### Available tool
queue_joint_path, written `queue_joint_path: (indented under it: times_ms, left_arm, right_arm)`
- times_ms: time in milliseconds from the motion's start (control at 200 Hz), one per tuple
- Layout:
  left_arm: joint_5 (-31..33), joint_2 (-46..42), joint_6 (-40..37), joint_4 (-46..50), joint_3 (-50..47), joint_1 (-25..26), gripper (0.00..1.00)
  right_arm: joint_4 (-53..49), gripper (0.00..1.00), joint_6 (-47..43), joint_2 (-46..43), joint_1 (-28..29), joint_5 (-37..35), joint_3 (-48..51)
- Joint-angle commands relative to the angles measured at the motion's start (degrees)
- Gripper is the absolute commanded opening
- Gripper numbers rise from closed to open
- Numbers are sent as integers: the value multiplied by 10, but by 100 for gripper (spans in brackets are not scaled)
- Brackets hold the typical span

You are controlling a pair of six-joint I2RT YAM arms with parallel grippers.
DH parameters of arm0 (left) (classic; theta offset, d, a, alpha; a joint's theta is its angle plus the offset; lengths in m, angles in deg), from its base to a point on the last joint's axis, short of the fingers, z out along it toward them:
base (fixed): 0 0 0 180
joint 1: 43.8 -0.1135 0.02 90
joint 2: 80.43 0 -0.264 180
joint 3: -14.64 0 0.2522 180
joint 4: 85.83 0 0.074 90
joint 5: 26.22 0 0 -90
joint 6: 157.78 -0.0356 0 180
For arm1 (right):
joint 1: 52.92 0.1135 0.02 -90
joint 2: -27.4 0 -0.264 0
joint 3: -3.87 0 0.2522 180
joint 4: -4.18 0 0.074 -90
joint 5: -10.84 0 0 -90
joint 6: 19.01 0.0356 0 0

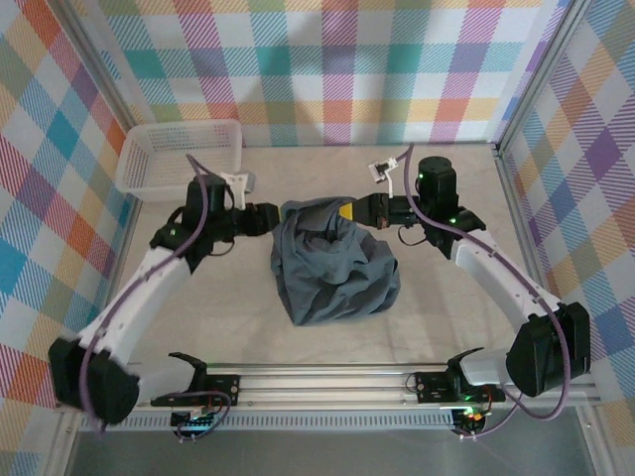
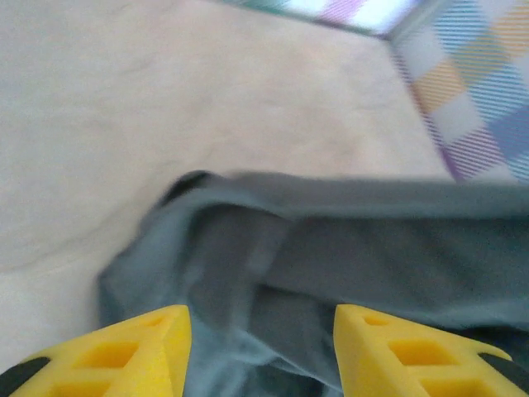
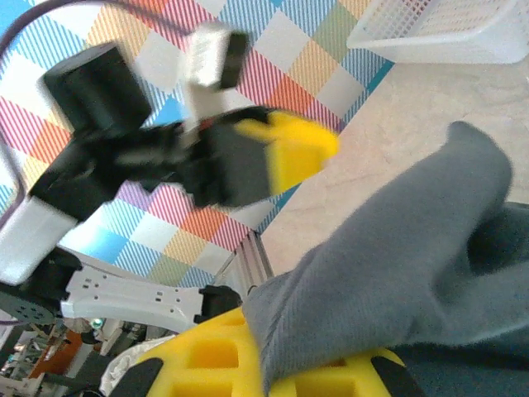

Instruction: Fold the inside-out t-shirt

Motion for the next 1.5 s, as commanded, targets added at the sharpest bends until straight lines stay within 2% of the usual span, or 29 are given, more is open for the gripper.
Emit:
queue_joint_path:
  times_ms: [0,75,155,415,455,545,570,695,790,860,930,1010,1080,1200,1330,1495]
  left_arm:
    - [53,-31,-50,-41,-22,99,49]
    - [94,-17,-58,-70,-24,137,50]
    - [99,22,-71,-97,-12,153,51]
    - [74,154,-124,-117,87,145,57]
    - [65,159,-116,-122,93,140,46]
    - [39,154,-81,-134,94,122,8]
    - [35,147,-72,-131,95,120,0]
    - [-37,122,-41,-61,127,104,0]
    - [-130,118,23,14,173,89,0]
    - [-228,135,85,34,204,79,0]
    - [-284,154,146,31,218,77,0]
    - [-288,160,164,31,216,76,0]
    - [-270,159,158,38,212,76,0]
    - [-258,167,149,45,212,76,0]
    - [-267,172,144,38,211,76,0]
    - [-270,171,134,56,224,76,0]
  right_arm:
    - [-22,0,-13,4,0,18,-35]
    - [-36,0,-19,5,0,19,-44]
    - [-40,0,-16,4,1,20,-48]
    - [-46,0,-9,-2,3,12,-51]
    - [-54,0,-13,-3,3,1,-52]
    - [-86,0,-27,-4,1,-38,-55]
    - [-95,0,-31,-3,-1,-46,-55]
    - [-139,8,-51,19,-30,-76,-53]
    - [-176,20,-94,59,-75,-107,-55]
    - [-230,20,-141,111,-102,-160,-79]
    - [-297,18,-172,154,-110,-163,-130]
    - [-293,27,-157,137,-109,-131,-131]
    - [-266,39,-126,72,-109,-160,-90]
    - [-190,41,-84,-57,-82,-219,19]
    - [-136,61,-206,-150,23,-333,96]
    - [-126,67,-313,-116,35,-352,86]
